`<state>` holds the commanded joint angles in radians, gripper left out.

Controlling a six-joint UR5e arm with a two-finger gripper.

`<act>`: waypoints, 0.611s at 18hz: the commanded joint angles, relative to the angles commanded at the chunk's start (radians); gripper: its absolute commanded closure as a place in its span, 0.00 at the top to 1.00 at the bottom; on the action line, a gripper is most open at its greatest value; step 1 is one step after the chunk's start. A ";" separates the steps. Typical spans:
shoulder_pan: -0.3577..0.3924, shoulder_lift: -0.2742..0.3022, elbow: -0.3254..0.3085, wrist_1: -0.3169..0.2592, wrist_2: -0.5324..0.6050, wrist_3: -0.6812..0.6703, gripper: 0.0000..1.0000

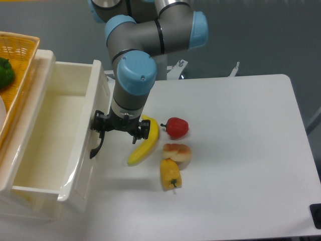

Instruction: Slide open the top white drawer

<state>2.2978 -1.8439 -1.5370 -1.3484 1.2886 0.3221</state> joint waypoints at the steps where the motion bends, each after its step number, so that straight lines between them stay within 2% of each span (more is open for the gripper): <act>1: 0.003 -0.002 0.000 0.000 0.000 0.000 1.00; 11: 0.018 0.000 0.000 0.000 -0.002 0.000 1.00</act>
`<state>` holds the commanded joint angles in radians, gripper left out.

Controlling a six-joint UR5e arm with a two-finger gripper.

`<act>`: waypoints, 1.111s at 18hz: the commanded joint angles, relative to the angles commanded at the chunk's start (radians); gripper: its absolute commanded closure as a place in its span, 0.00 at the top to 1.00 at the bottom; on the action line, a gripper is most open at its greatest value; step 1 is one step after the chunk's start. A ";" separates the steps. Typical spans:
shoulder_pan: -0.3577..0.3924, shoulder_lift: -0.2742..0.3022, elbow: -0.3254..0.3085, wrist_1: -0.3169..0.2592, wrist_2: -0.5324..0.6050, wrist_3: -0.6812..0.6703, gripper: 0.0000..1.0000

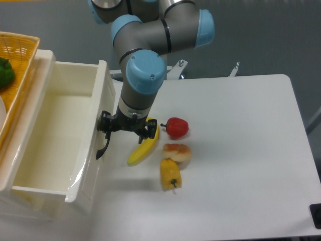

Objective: Slide open the top white drawer
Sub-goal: 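Keep pulling the drawer outward past the banana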

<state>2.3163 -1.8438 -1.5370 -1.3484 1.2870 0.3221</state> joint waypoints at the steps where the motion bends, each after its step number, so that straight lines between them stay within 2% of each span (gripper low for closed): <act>1: 0.003 0.000 0.000 0.000 -0.003 0.002 1.00; 17: 0.026 -0.002 -0.003 -0.002 -0.057 0.000 1.00; 20: 0.043 0.002 -0.005 -0.026 -0.069 0.000 1.00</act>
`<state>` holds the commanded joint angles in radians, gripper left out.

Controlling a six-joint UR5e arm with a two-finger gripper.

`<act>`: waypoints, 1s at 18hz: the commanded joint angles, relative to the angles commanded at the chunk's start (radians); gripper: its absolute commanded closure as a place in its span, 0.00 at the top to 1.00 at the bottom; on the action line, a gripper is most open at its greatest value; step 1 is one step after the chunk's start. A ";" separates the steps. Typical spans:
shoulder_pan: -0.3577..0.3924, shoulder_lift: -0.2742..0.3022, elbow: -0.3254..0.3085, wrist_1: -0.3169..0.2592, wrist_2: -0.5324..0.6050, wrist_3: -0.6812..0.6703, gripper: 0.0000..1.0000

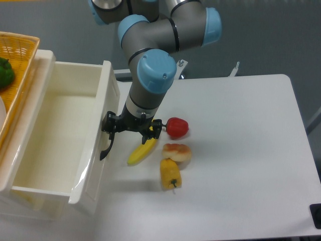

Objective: Slide open the top white drawer
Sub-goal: 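Keep pulling the drawer outward past the banana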

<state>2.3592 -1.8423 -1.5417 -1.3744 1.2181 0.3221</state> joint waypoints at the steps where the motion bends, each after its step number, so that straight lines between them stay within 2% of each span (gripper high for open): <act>1: 0.008 0.000 0.000 -0.006 -0.008 0.000 1.00; 11: 0.021 0.000 -0.002 -0.011 -0.032 0.000 1.00; 15: 0.049 0.005 0.005 -0.003 -0.020 0.005 1.00; 18: 0.067 0.023 0.005 0.000 0.017 0.151 1.00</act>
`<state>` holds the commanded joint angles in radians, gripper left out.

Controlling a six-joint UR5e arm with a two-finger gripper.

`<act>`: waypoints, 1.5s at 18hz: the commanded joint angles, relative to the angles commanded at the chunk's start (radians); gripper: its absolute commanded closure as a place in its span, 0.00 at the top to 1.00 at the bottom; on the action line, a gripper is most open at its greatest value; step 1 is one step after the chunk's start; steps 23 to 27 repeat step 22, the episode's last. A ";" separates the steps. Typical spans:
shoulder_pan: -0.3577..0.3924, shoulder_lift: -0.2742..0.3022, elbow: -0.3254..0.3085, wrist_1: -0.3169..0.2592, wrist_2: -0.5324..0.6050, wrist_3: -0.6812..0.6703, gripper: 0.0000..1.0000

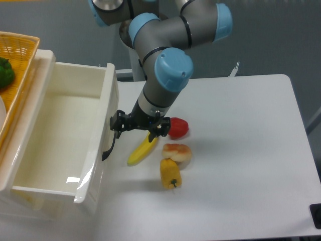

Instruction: Slide open the top white drawer

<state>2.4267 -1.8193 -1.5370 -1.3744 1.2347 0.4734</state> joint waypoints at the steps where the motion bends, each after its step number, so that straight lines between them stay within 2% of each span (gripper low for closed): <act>1: 0.011 0.002 0.000 0.000 0.017 0.051 1.00; 7: 0.046 0.012 0.009 0.005 0.118 0.309 1.00; 11: 0.043 0.002 0.005 0.003 0.259 0.519 1.00; 16: 0.057 -0.037 0.012 0.038 0.279 0.538 1.00; 22: 0.098 -0.074 0.011 0.046 0.304 0.542 1.00; 27: 0.098 -0.074 0.011 0.046 0.304 0.542 1.00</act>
